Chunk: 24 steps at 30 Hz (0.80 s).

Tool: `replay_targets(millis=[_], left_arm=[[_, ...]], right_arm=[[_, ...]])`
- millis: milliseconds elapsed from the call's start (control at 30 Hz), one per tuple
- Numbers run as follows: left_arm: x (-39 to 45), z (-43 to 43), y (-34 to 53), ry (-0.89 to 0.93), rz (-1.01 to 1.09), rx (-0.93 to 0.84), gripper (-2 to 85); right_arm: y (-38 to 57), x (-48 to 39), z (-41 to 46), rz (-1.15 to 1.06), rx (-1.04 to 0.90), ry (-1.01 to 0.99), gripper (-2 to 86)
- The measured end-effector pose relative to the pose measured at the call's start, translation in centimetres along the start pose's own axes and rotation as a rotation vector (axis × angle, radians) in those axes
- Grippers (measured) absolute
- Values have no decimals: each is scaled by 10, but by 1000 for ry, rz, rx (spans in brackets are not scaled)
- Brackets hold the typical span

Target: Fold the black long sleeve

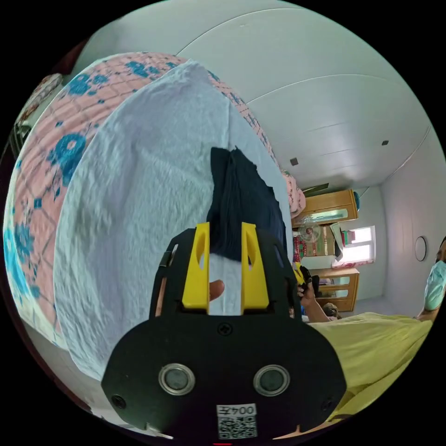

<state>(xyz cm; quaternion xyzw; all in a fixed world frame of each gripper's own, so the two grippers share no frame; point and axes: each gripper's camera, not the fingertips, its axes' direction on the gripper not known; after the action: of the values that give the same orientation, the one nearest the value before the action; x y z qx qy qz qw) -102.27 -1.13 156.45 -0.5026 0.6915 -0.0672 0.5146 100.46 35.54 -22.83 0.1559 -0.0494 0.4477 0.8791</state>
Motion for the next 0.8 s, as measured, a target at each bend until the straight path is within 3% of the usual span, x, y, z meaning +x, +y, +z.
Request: replay_targets(millis=[167, 600, 800], left_arm=[[-15, 16, 49, -19, 38, -15, 135], [-39, 23, 59, 47, 29, 46, 134], [-48, 25, 60, 12, 9, 55, 71]], right_arm=[[61, 32, -8, 98, 40, -33, 135], [71, 35, -9, 110, 96, -124, 133], [65, 29, -1, 109, 78, -149, 109]])
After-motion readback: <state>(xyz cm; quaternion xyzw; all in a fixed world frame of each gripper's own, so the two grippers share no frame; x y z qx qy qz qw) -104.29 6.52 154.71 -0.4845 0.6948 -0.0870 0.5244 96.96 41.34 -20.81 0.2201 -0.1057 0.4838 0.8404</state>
